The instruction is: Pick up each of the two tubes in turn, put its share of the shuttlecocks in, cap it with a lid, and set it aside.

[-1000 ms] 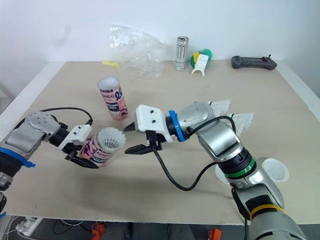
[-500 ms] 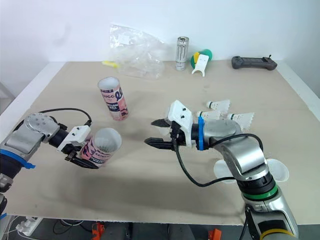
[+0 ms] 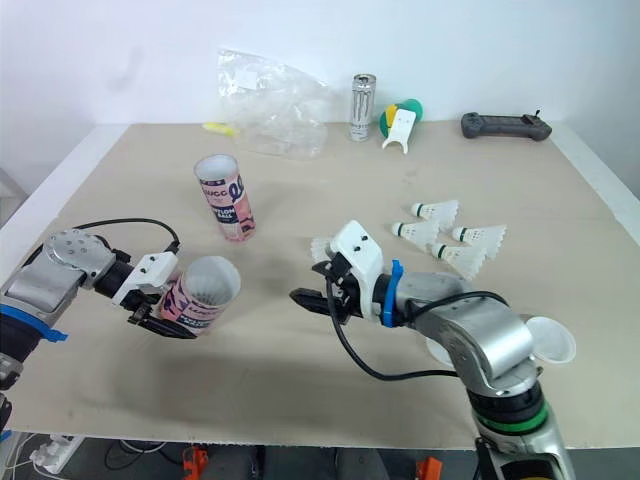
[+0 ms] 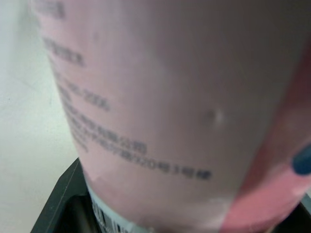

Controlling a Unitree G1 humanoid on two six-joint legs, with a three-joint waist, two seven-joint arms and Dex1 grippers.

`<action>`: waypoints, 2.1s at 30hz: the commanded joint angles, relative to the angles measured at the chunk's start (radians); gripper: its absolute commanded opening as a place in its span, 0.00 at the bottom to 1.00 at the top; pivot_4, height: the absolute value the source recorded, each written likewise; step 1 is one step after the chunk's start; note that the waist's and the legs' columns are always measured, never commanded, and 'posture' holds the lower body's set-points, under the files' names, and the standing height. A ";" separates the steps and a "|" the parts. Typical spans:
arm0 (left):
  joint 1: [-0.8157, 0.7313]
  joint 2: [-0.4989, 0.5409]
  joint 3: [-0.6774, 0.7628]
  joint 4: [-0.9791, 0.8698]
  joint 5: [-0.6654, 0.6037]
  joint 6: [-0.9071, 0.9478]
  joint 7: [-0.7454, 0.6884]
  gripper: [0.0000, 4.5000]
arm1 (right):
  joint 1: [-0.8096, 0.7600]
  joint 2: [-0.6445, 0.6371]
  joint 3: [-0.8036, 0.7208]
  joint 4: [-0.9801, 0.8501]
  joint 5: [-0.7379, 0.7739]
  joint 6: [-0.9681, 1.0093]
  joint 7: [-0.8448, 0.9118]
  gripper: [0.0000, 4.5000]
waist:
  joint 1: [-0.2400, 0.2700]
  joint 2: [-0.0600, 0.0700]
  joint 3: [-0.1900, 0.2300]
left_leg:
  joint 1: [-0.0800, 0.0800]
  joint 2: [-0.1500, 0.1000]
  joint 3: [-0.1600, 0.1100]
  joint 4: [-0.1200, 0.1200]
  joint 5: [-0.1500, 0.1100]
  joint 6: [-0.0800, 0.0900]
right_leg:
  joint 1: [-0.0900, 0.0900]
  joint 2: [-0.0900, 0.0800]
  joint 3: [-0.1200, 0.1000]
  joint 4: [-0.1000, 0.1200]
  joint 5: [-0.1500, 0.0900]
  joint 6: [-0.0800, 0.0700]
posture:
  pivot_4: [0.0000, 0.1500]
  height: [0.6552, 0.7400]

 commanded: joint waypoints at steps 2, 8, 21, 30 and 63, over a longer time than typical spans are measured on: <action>0.050 -0.016 -0.069 -0.074 0.018 0.072 -0.021 0.63 | -0.062 0.051 0.008 0.086 -0.054 -0.026 -0.082 0.74 | 0.002 0.000 0.000 | -0.001 0.000 0.000 0.000 0.000 0.000 | 0.000 0.000 0.000 0.000 -0.001 0.000 | 1.00 1.00; 0.037 -0.027 -0.052 -0.141 0.018 0.158 -0.021 0.63 | -0.043 0.023 0.025 0.139 -0.123 -0.045 -0.123 0.74 | 0.005 0.000 0.000 | -0.005 -0.001 0.000 -0.001 -0.001 0.002 | -0.001 -0.001 -0.001 0.000 -0.003 -0.004 | 1.00 1.00; 0.019 -0.046 -0.051 -0.146 0.023 0.191 -0.021 0.63 | -0.043 -0.040 -0.090 0.171 -0.160 -0.056 -0.157 0.74 | 0.005 -0.001 0.001 | -0.006 -0.002 0.000 0.000 -0.002 0.003 | -0.001 -0.001 -0.002 0.000 -0.004 -0.003 | 1.00 1.00; 0.014 -0.044 -0.045 -0.155 0.018 0.201 -0.021 0.63 | 0.005 0.020 -0.123 0.195 -0.181 -0.052 -0.218 0.74 | 0.005 -0.002 0.001 | -0.006 -0.002 0.000 0.000 -0.002 0.003 | 0.000 -0.001 -0.002 0.000 -0.004 -0.004 | 1.00 1.00; 0.031 -0.044 -0.053 -0.130 0.013 0.164 -0.021 0.63 | -0.194 -0.402 0.126 -0.094 -0.154 -0.602 0.541 0.01 | 0.001 -0.001 0.003 | -0.006 -0.001 0.000 0.003 -0.002 0.004 | 0.002 -0.002 -0.004 0.000 -0.006 0.000 | 1.00 1.00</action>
